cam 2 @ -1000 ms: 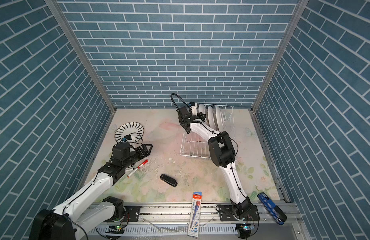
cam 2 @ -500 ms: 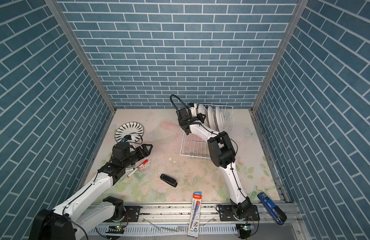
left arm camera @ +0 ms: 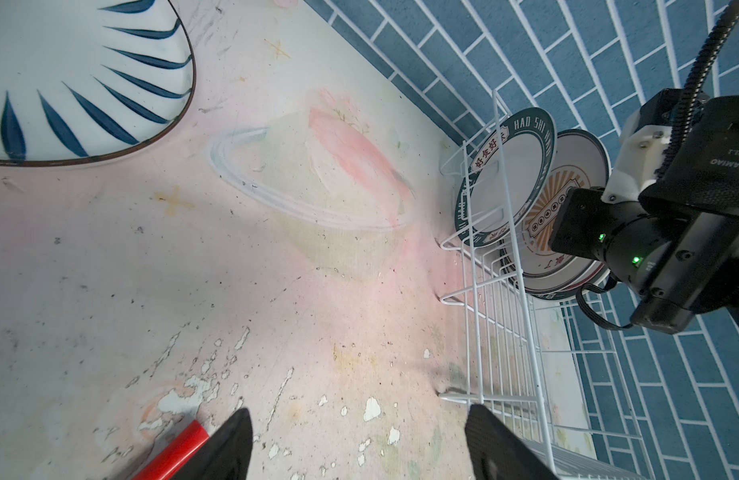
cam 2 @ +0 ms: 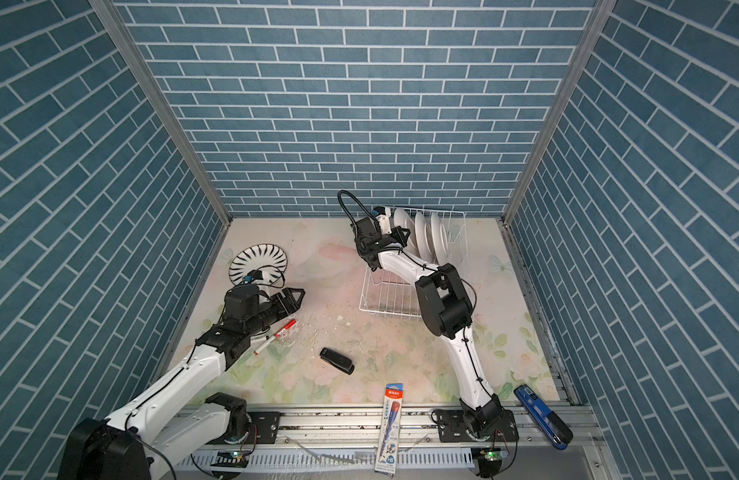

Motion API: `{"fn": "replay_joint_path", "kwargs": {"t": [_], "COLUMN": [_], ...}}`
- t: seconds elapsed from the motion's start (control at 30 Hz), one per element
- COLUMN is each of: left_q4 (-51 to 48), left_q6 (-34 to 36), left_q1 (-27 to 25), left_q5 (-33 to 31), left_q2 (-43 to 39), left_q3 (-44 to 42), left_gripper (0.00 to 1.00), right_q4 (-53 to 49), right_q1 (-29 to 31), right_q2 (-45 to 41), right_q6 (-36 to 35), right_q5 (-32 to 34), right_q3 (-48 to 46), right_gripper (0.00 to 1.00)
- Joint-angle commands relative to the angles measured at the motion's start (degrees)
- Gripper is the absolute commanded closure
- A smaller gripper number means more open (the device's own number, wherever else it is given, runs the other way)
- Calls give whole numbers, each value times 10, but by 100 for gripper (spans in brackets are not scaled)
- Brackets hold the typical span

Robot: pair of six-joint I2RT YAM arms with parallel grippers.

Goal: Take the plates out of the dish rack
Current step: 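Tilt the gripped printed plate up out of its rack slot with the right gripper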

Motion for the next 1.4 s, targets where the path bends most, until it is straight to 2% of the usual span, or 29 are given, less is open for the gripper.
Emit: {"fn": "replay_joint_path", "kwargs": {"t": [0.0, 0.23, 0.83, 1.07, 1.37], "left_q4": [3, 2, 0, -1, -1], "left_q6": [2, 2, 2, 2, 2], "left_q1": [-4, -4, -4, -4, -4], "left_q5": [1, 1, 1, 1, 1], "left_q2": [-5, -6, -11, -10, -11], "left_q3": [-1, -1, -1, -1, 1], "left_gripper": [18, 17, 17, 17, 17], "right_q4": [5, 60, 105, 157, 187], "right_q1": [1, 2, 13, 16, 21], "right_q2": [-39, -62, -70, -74, -81], "right_q6": [-50, -72, -119, -165, -187], "right_q5": [46, 64, 73, 84, 86], "right_q3": [-21, -48, -54, -65, -71], "right_gripper": [100, 100, 100, 100, 100]}}
